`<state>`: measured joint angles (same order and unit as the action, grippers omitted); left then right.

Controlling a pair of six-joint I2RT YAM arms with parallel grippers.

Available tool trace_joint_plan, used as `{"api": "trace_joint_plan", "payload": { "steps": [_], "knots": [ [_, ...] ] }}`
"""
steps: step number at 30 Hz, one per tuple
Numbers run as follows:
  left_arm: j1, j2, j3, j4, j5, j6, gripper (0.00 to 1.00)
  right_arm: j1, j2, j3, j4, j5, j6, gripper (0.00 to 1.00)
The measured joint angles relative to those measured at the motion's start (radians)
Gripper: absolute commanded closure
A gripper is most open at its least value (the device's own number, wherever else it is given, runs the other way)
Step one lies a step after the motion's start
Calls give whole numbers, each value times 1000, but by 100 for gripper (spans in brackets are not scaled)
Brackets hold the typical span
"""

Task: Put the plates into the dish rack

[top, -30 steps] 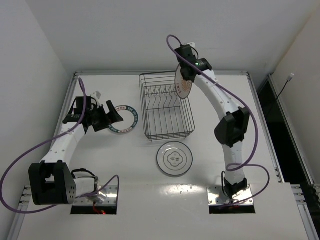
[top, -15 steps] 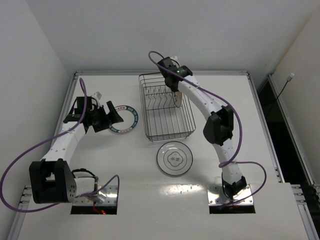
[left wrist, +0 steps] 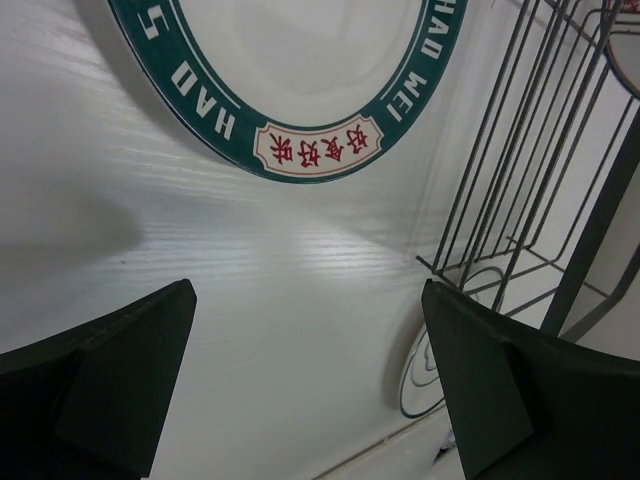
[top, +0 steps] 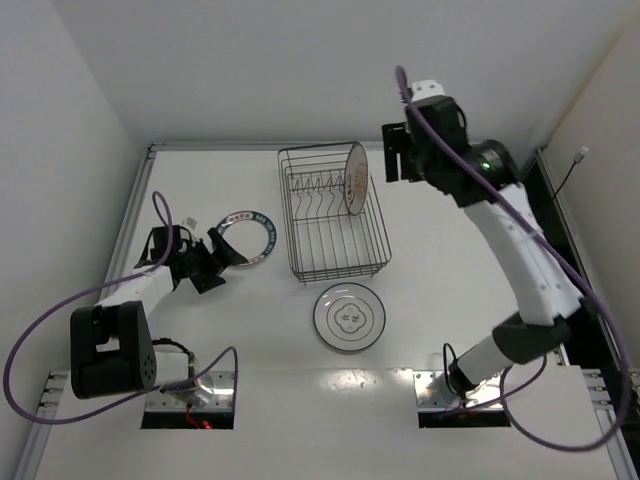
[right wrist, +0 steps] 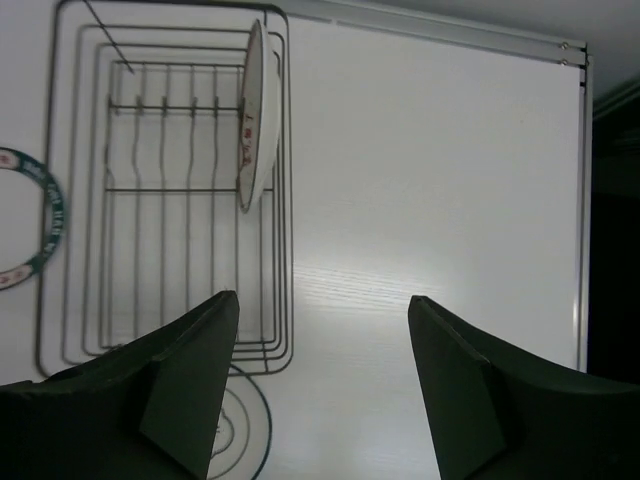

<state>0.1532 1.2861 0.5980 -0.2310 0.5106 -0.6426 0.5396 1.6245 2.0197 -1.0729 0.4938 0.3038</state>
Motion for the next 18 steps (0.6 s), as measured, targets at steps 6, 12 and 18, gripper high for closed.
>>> {"api": "trace_joint_plan", "payload": {
  "steps": [6, 12, 18],
  "knots": [
    [5, 60, -75, 174, 35, -109, 6, 0, -203, -120, -6, -103, 69, 34],
    [6, 163, -79, 335, 15, -182, 16, 0, -151, -161, -38, -169, 98, 34],
    [14, 312, -19, 454, 64, -244, 27, 0, -156, -163, -60, -209, 126, 34]
  ]
}}
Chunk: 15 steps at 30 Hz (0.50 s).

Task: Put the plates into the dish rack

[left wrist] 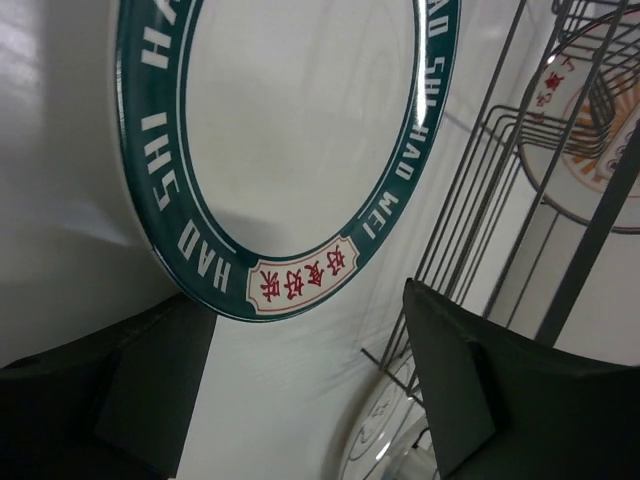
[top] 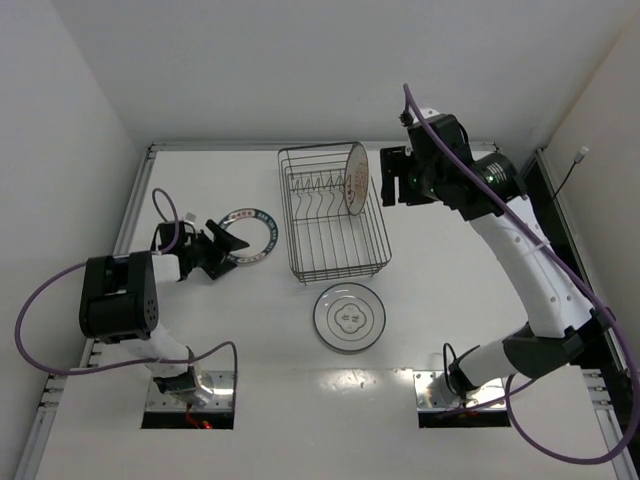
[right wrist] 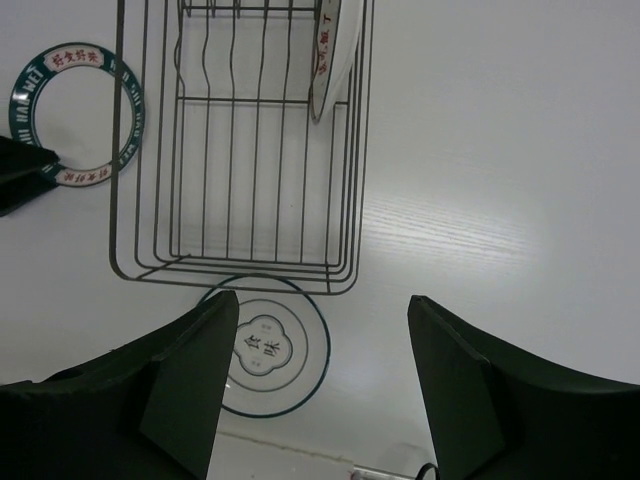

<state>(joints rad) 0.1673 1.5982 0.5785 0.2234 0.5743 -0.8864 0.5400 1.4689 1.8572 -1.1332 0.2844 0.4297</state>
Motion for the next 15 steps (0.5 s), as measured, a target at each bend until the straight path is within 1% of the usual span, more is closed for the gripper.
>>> {"api": "trace_joint_plan", "payload": {
  "steps": [1, 2, 3, 4, 6, 7, 8, 11, 15],
  "knots": [
    [2, 24, 14, 14, 11, -5, 35, 0, -6, -2, 0, -5, 4, 34],
    [4, 47, 29, 21, 20, -9, 39, -1, -13, -7, 1, -10, 9, 34],
    [7, 67, 39, 29, 26, -11, 46, -1, -22, -15, 1, -18, 13, 34],
    [12, 85, 48, 32, 32, -9, 61, -1, -29, -23, 0, -25, 17, 34],
    [22, 112, 57, 27, 39, 2, 74, -1, -38, -35, 2, -36, 22, 34],
    [33, 124, 60, 23, 48, 12, 79, -1, -40, -42, 2, -44, 24, 34],
    [44, 133, 61, 13, 56, 26, 87, -1, -40, -46, 2, -52, 27, 34],
    [77, 138, 70, -22, 94, 64, 100, -1, -40, -60, 5, -78, 31, 34],
    [115, 113, 91, -90, 134, 129, 100, -1, -33, -60, 11, -102, 37, 34]
  ]
}}
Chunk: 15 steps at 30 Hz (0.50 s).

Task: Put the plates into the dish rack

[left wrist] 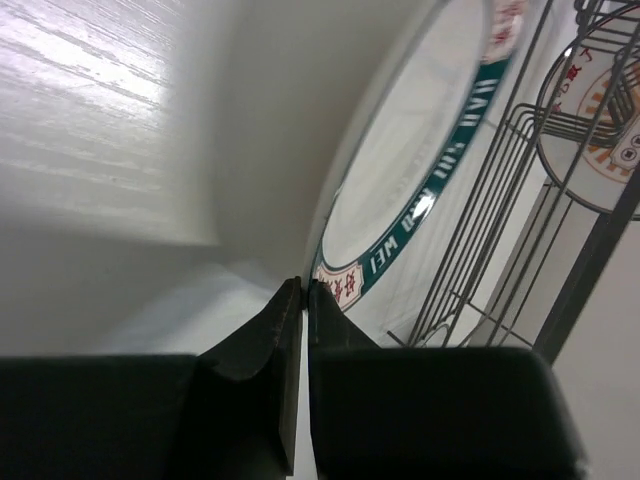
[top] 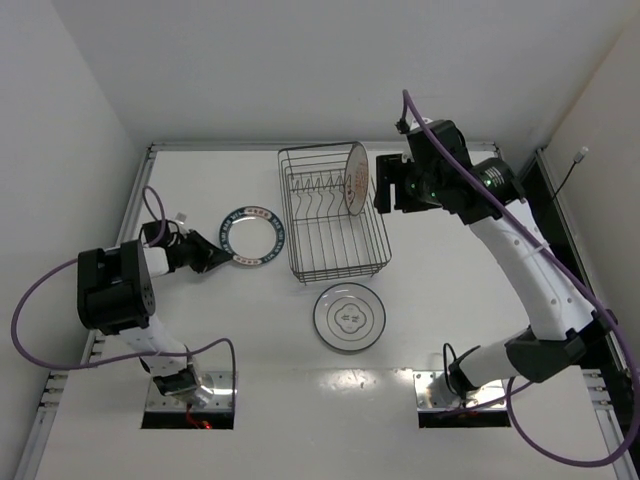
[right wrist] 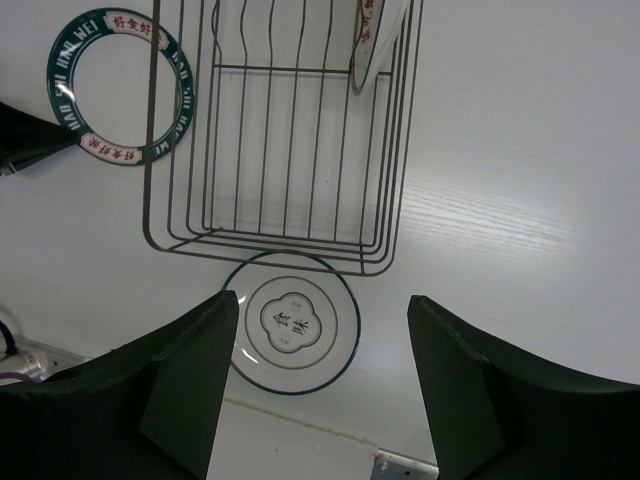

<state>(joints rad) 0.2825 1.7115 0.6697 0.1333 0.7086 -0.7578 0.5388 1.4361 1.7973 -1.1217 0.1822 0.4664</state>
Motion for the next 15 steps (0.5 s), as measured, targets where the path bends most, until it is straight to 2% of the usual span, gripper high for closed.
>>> {"api": "trace_joint_plan", "payload": {
  "steps": [7, 15],
  "knots": [
    [21, -86, 34, -114, -3, 96, 100, 0, 23, 0, 21, -18, 5, 34],
    [27, -99, 55, -150, -5, 113, 100, 0, 23, -1, 22, -31, 5, 34]
  ]
}}
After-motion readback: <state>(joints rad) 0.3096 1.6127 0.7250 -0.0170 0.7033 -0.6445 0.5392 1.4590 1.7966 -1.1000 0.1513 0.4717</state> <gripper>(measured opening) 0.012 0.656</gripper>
